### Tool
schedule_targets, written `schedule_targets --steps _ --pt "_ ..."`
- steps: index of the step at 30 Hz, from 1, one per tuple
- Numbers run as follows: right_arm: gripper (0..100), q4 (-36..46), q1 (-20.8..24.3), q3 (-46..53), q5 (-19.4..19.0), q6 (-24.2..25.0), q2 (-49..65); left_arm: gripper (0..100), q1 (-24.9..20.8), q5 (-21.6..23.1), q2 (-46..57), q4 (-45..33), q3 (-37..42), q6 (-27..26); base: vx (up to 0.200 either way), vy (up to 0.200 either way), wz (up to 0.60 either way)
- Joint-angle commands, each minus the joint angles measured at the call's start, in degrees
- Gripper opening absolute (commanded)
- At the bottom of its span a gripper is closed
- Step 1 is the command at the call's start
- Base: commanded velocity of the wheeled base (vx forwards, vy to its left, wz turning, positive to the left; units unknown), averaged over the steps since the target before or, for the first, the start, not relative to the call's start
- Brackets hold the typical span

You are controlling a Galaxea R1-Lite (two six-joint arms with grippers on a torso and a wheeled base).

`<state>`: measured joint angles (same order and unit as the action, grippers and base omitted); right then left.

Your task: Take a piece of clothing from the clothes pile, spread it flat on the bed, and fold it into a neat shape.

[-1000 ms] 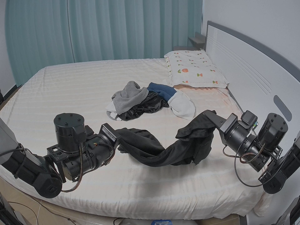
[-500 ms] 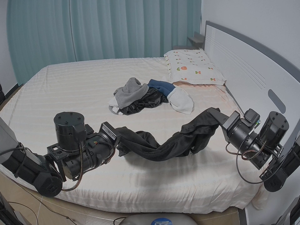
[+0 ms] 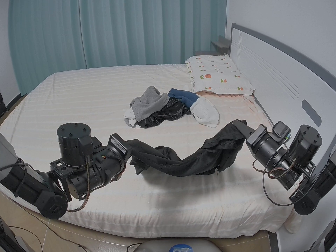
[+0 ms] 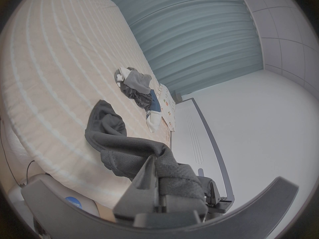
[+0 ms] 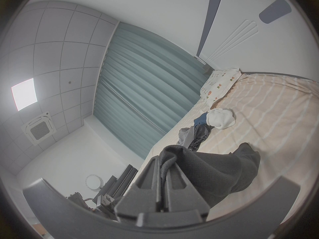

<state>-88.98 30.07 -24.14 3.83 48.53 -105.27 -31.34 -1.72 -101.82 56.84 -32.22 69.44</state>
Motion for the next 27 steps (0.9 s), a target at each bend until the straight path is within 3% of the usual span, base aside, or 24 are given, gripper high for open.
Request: schedule_targets --steps 1,27 --pt "0 -0.4 0.1 -0.3 0.0 -0.1 -0.3 0 0.0 -0.1 0.5 0.0 0.1 -0.1 0.000 0.200 0.00" --pt "0 -0.5 -1.2 -2.8 1.5 0.3 -0.4 0 0.9 -0.3 2.3 0.0 0.1 -0.5 0.000 0.200 0.00"
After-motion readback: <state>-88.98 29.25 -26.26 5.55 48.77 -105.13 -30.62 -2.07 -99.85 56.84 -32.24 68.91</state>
